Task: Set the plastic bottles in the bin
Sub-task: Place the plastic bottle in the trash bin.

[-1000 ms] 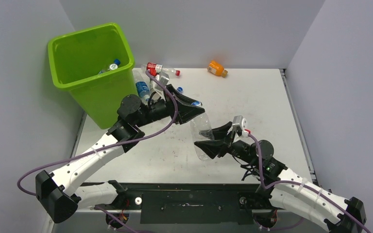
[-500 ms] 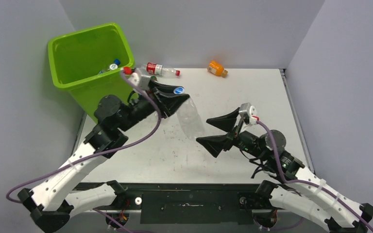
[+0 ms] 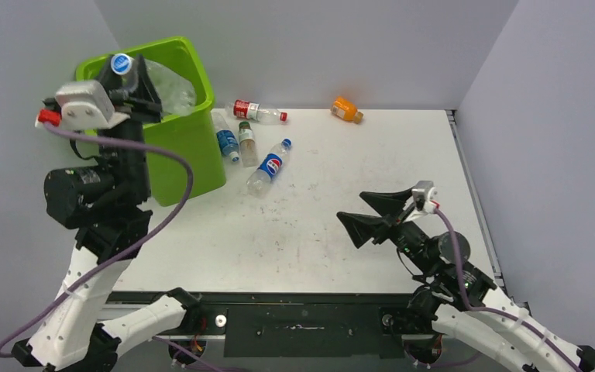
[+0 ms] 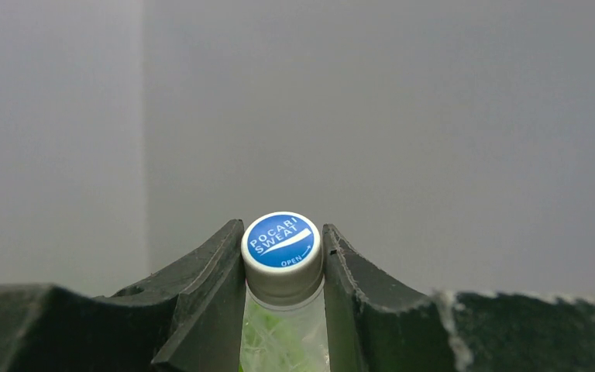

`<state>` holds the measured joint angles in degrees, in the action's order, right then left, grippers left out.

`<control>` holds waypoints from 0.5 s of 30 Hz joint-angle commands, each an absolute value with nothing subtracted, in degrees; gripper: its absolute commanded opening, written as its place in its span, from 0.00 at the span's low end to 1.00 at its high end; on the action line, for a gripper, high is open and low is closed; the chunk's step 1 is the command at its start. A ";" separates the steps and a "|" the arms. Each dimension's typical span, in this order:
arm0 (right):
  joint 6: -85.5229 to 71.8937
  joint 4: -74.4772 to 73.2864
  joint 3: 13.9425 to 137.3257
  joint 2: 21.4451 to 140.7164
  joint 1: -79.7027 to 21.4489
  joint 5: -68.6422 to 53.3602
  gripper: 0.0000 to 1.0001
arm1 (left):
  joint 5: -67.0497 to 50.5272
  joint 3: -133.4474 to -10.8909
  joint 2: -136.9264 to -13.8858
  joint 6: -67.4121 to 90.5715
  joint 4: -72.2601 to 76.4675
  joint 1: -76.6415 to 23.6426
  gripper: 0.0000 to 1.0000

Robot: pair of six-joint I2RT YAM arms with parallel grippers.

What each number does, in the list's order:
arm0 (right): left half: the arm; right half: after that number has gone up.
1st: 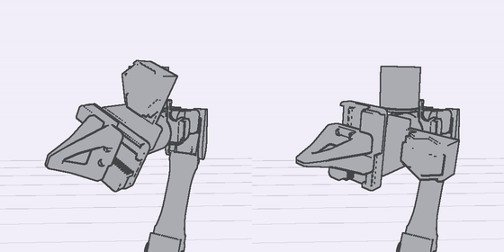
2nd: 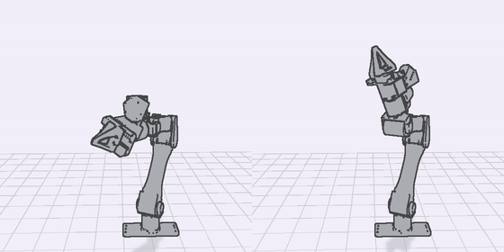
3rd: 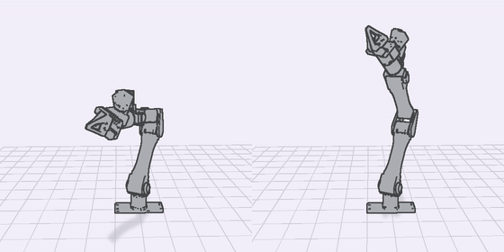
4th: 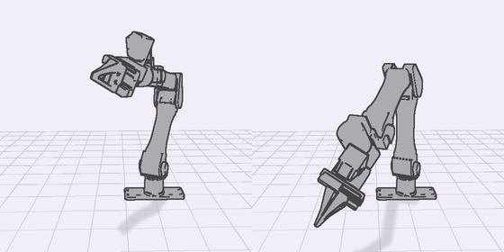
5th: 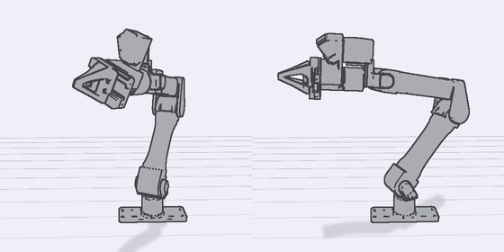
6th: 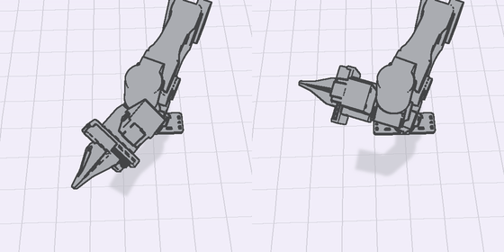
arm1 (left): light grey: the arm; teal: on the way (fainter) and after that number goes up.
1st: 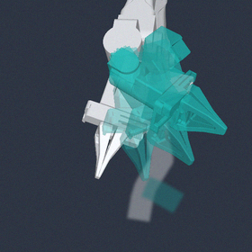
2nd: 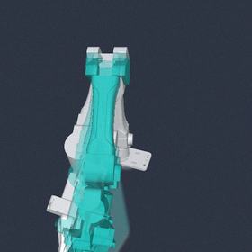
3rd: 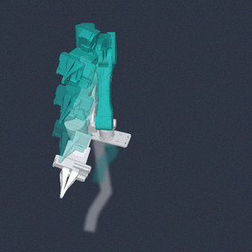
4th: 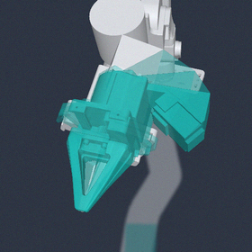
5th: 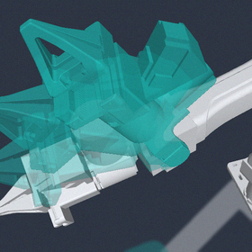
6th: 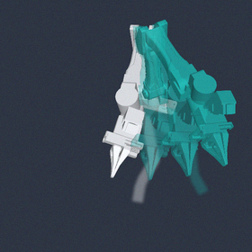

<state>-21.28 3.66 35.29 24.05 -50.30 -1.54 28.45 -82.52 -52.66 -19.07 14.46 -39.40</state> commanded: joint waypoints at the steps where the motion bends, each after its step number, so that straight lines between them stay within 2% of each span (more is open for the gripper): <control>1: -23.60 7.71 32.88 27.72 -50.59 2.57 0.90 | 37.18 -91.47 -60.95 -14.01 12.98 -24.73 0.00; 4: -24.59 8.12 33.67 30.47 -50.58 1.60 0.90 | 39.16 -93.30 -64.54 -9.12 13.95 -15.81 0.00; 8: -24.51 8.71 33.97 32.36 -50.55 -2.06 0.90 | 43.98 -89.84 -67.99 -23.69 28.87 -13.42 0.00; 15: -22.44 6.18 34.22 34.12 -50.58 -2.90 0.90 | 44.89 -87.29 -75.00 -32.99 36.25 -9.12 0.00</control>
